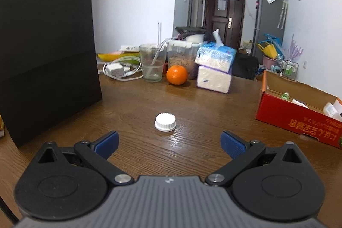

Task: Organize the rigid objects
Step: 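Lower the left gripper onto the white bottle cap while the right gripper approaches the lint brush handle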

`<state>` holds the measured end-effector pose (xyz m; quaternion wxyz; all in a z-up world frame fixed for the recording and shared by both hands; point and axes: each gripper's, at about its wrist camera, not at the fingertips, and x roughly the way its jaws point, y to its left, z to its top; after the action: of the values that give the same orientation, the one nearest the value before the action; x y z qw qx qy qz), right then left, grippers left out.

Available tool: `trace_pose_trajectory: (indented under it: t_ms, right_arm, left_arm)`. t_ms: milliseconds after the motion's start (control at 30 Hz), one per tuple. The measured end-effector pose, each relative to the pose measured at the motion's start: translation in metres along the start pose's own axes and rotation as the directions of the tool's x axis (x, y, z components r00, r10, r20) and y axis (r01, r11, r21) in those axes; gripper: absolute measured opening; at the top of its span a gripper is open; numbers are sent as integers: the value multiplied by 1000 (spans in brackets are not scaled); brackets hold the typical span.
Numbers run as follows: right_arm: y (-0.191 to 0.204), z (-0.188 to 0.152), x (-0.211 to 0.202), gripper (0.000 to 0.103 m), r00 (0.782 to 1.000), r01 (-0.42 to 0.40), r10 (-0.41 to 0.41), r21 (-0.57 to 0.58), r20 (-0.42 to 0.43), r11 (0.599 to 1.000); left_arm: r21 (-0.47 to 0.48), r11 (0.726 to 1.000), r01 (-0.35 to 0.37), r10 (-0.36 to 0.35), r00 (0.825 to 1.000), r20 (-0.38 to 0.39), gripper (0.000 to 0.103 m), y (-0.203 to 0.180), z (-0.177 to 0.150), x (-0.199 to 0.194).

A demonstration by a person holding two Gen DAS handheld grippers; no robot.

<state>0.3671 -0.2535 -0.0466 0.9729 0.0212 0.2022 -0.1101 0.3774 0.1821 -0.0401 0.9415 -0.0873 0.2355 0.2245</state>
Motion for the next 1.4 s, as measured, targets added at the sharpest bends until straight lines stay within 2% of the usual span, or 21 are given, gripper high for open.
trace_pose_trajectory:
  t_ms: [267,633,1000,1100,1167,1300,1367,1400]
  right_arm:
    - [-5,1,21,103,999,29,-29,-1,-27,1000]
    - [-14,2,50,103,997,57,-57,2,-58,998]
    - [-16,9,79,103,995,65,-65,-9,-75,998]
    - [-15,12,86,103,995,60,-62,-22,-76,998]
    - [-15,14,92,102,995,56,-58,-32,-79,998]
    - [-16,18,106,101,994,49,-53,-38,-95,998]
    - [-17,20,114,101,993,50,-54,-38,-104,998]
    - [-17,20,118,101,992,52,-55,-37,-110,998]
  left_arm:
    - [-29,999,-17,16,999,-31,103,6,5,32]
    - [-22,995,-97,95,993,-70,103,5,12,75]
    - [-55,990,-127,119,985,-127,103,12,19,114]
    - [-58,990,-130,122,983,-137,99,12,22,123]
    - [-54,990,-131,122,982,-145,91,10,23,128]
    - [-63,989,-134,122,980,-160,87,8,24,134]
    - [-71,988,-134,121,979,-166,78,8,25,137]
    - [-73,988,-134,120,978,-170,77,7,25,139]
